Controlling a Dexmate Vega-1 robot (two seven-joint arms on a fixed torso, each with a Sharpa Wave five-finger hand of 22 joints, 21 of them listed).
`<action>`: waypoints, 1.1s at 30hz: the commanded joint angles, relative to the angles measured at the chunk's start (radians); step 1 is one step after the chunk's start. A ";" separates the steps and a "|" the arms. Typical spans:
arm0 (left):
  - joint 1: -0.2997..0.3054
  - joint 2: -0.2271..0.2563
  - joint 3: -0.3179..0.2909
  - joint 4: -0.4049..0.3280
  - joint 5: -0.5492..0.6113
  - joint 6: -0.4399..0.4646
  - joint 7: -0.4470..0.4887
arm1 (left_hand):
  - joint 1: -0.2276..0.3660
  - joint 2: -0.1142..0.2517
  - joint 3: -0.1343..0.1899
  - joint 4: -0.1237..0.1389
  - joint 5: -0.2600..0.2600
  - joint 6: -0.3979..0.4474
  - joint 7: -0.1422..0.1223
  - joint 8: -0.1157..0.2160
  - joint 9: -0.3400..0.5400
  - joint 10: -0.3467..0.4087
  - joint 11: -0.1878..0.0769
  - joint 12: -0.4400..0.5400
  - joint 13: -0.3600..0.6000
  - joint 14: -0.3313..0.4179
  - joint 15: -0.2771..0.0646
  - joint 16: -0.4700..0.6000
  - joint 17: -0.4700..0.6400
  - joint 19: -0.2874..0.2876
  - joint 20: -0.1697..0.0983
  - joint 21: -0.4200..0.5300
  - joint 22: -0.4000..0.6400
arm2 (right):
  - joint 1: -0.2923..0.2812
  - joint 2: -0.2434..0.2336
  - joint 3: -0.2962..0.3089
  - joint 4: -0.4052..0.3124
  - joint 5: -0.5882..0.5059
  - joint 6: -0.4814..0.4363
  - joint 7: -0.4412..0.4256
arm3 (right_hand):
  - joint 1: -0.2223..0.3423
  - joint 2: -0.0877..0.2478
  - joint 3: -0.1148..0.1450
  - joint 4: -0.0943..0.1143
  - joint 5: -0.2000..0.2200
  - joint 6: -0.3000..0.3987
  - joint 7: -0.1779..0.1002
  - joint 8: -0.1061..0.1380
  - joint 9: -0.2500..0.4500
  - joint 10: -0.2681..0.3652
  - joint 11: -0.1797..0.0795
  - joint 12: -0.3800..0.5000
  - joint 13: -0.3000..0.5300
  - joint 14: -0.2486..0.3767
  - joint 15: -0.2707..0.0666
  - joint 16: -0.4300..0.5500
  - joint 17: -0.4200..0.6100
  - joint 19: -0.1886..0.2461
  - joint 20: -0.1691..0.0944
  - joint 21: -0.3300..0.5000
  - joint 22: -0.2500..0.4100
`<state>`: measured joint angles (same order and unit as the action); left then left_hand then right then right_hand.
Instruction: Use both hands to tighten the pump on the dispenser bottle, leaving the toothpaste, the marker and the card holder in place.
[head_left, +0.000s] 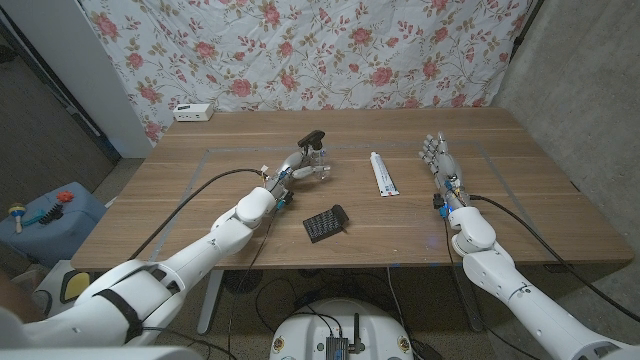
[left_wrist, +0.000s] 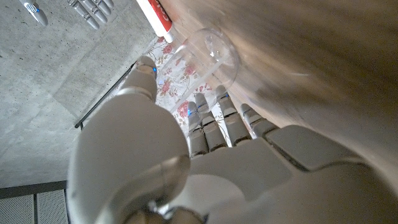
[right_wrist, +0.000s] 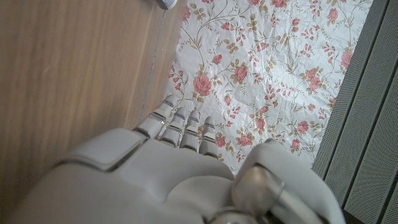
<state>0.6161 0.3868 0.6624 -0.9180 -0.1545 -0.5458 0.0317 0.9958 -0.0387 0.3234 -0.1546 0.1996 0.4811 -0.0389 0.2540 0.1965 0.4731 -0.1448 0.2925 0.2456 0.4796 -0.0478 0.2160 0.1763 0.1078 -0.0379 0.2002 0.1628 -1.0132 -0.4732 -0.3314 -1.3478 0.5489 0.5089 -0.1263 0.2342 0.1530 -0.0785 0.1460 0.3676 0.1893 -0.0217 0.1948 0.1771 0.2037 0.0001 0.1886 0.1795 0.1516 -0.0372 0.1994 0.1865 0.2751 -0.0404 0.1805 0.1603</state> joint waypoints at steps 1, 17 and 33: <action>-0.023 -0.037 0.001 0.076 -0.010 -0.040 0.012 | 0.014 0.019 -0.004 0.008 -0.006 0.043 0.002 0.015 0.007 0.031 -0.007 0.021 0.021 0.031 -0.093 0.012 0.009 0.023 -0.106 0.000 0.003 | 0.015 0.009 -0.003 0.024 0.005 0.002 0.009 | -0.004 0.002 0.003 0.003 0.002 0.005 -0.006 -0.005 0.002 0.000 0.002 -0.001 0.001 -0.004 -0.009 -0.004 0.002 0.005 -0.066 0.005 0.004; -0.065 -0.078 0.007 0.161 -0.012 -0.087 0.030 | 0.039 0.065 -0.015 0.010 -0.016 0.134 0.002 0.046 0.015 0.103 -0.008 0.082 0.078 0.123 -0.109 0.050 0.032 0.091 -0.102 0.001 0.002 | 0.029 0.014 -0.006 0.035 0.004 -0.006 0.004 | -0.006 0.002 0.005 0.003 0.002 0.005 -0.009 -0.005 0.002 0.000 -0.001 -0.001 0.001 -0.004 -0.008 -0.004 0.002 0.006 -0.060 0.005 0.005; -0.024 -0.036 -0.003 0.004 0.002 -0.002 0.074 | 0.040 0.079 -0.031 0.012 -0.021 0.154 0.001 0.057 0.019 0.109 -0.007 0.105 0.110 0.166 -0.115 0.081 0.059 0.107 -0.089 -0.005 0.002 | 0.042 -0.010 -0.007 0.001 0.009 -0.052 0.012 | -0.008 0.002 0.008 0.003 0.001 0.005 -0.010 -0.005 0.002 -0.001 -0.001 -0.002 0.001 -0.005 -0.006 -0.005 0.002 0.006 -0.056 0.005 0.005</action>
<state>0.5636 0.3254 0.6678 -0.8125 -0.1631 -0.6064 0.0764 1.0321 -0.0042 0.2943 -0.1448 0.1842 0.5648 -0.0503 0.3003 0.2120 0.5744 -0.1535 0.3852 0.3486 0.6250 -0.0575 0.2828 0.2268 0.2056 -0.0395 0.1961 0.1630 -0.9789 -0.4670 -0.3377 -1.3244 0.5534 0.4859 -0.1211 0.2302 0.1571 -0.0785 0.1460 0.3676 0.1930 -0.0254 0.1948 0.1771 0.2037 0.0001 0.1887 0.1792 0.1516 -0.0372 0.1955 0.1865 0.2751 -0.0404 0.1805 0.1603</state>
